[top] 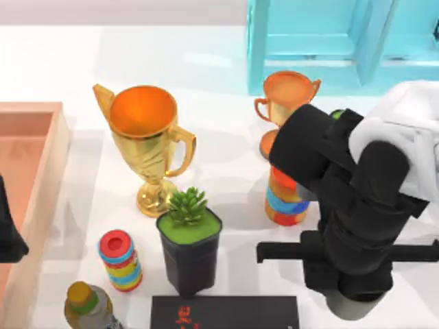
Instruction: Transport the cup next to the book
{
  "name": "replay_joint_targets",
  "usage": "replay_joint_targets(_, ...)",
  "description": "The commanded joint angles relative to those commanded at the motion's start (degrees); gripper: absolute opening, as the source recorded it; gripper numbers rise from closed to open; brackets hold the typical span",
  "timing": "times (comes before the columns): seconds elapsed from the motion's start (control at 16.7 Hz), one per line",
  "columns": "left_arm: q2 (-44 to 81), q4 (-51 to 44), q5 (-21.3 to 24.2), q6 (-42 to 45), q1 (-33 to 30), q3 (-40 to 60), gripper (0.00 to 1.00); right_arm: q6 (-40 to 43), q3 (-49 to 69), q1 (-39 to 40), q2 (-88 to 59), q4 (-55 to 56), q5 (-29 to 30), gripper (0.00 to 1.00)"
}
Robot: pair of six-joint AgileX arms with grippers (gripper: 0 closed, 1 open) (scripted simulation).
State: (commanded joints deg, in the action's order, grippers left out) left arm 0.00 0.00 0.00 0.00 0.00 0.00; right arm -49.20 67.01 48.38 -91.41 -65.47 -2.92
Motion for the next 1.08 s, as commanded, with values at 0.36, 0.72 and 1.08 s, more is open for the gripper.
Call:
replay_joint_targets(0.36, 0.00, 0.00, 0.00, 0.00, 0.00, 0.00, 1.00, 0.26, -9.38, -0.14, -1.58, 12.16, 0.04, 0.00)
replay_joint_targets(0.72, 0.00, 0.00, 0.00, 0.00, 0.00, 0.00, 1.00, 0.23, -10.12, -0.08, -2.06, 12.88, 0.01, 0.08)
replay_joint_targets(1.08, 0.00, 0.00, 0.00, 0.00, 0.00, 0.00, 1.00, 0.23, -10.12, -0.08, -2.06, 12.88, 0.01, 0.53)
